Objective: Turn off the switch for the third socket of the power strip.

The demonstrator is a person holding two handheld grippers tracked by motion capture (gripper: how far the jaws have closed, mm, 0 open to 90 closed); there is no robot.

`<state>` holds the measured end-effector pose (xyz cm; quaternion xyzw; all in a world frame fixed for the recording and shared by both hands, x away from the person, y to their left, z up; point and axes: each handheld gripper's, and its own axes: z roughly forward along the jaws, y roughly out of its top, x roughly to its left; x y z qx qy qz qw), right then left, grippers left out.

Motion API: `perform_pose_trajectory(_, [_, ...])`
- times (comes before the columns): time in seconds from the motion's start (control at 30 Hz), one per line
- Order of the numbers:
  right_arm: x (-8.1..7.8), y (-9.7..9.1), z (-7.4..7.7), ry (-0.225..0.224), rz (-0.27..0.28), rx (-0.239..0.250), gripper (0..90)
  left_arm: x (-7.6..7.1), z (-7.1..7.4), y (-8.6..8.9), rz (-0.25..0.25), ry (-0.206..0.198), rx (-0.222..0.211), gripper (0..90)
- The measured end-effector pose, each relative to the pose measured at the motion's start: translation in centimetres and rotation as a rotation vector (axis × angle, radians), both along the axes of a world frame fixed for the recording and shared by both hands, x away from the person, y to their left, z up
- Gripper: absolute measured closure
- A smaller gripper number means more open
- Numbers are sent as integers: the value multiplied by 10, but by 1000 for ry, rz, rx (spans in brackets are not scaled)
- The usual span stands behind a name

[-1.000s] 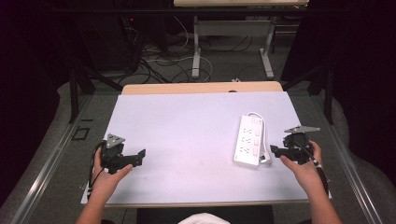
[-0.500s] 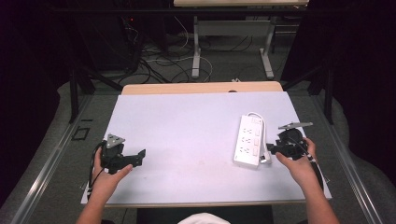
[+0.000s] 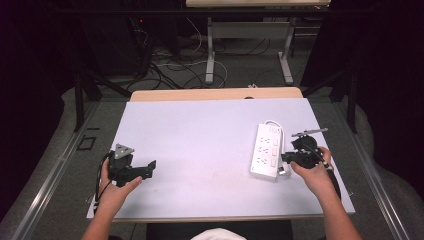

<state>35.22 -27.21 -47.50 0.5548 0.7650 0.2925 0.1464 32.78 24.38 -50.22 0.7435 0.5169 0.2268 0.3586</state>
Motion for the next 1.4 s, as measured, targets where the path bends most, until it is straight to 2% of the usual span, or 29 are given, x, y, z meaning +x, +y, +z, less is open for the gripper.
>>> perform_pose_trajectory(0.23, [3,4,-3,26,13,-2,837,0,0,-2,4,-2,-1,40])
perform_pose_trajectory(0.6, [7,6,-11,30,14,6,900,0,-1,-1,-3,5,8,41])
perform_pose_trajectory(0.7, [7,9,-13,43,5,10,900,1,-2,-1,-5,4,8,41])
perform_pose_trajectory(0.73, [7,8,-15,38,22,6,900,1,-2,-1,-5,5,8,41])
perform_pose_trajectory(0.97, [10,15,-22,62,24,-2,900,1,-2,-1,-6,6,11,41])
perform_pose_trajectory(1.33, [12,21,-28,69,52,12,900,1,-3,-1,-1,9,6,42])
perform_pose_trajectory(1.4, [12,21,-29,73,54,-2,900,1,-3,-1,-1,9,6,42])
